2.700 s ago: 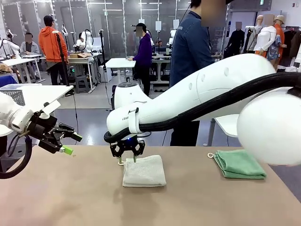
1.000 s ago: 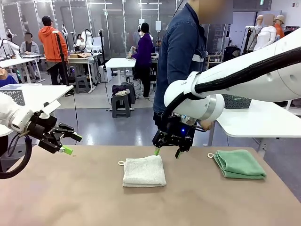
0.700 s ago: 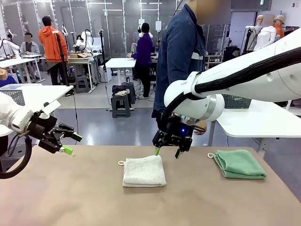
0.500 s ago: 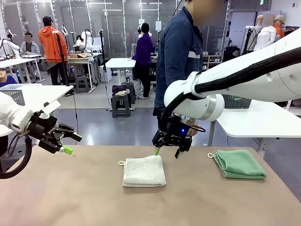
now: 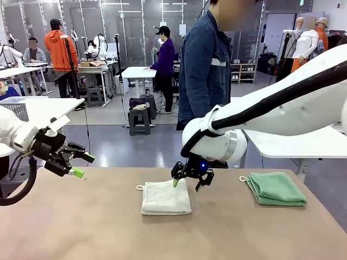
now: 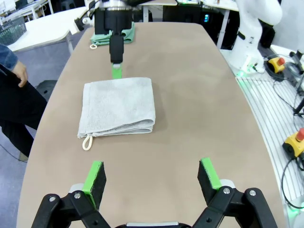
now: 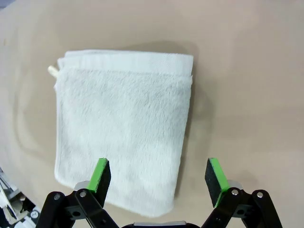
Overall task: Fold the towels and place them in the basket.
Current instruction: Stack the folded Towel with hook on the right side of the table.
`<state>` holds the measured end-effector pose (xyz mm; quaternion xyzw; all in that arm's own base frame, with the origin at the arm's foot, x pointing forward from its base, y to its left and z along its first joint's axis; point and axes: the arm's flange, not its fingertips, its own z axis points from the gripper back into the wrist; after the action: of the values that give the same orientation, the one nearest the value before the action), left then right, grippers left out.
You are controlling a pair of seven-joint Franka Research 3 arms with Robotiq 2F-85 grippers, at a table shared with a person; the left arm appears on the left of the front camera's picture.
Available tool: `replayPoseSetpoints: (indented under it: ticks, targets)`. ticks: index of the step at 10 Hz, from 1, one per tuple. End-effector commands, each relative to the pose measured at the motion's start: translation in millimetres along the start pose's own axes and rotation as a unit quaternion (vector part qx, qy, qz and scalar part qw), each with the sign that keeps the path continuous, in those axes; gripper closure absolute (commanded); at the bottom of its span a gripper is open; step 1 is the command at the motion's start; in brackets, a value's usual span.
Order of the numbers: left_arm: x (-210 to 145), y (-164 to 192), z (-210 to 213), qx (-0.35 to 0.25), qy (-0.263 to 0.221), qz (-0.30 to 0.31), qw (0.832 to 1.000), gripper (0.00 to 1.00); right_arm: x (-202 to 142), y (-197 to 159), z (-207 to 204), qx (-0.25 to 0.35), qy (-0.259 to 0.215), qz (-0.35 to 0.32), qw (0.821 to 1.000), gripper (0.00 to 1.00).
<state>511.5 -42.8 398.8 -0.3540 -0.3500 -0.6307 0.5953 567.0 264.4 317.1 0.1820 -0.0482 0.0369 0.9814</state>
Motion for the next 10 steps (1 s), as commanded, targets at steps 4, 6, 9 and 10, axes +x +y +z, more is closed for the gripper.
replayPoseSetpoints:
  ticks: [4, 6, 9, 10]
  targets:
    - [1, -1, 2, 0.001, 0.004, -0.003, 1.0, 0.02, 12, 3, -29, -0.002, 0.004, -0.034, 0.999, 0.0]
    - [1, -1, 2, 0.001, 0.004, -0.003, 1.0, 0.02, 12, 3, -39, 0.004, 0.023, -0.024, 0.999, 0.0]
    - [1, -1, 2, 0.001, 0.004, -0.003, 1.0, 0.02, 11, 5, -41, 0.011, 0.03, -0.033, 0.999, 0.4]
    - [1, -1, 2, 0.001, 0.004, -0.003, 1.0, 0.02, 9, 9, -39, 0.006, 0.03, -0.034, 0.999, 0.25]
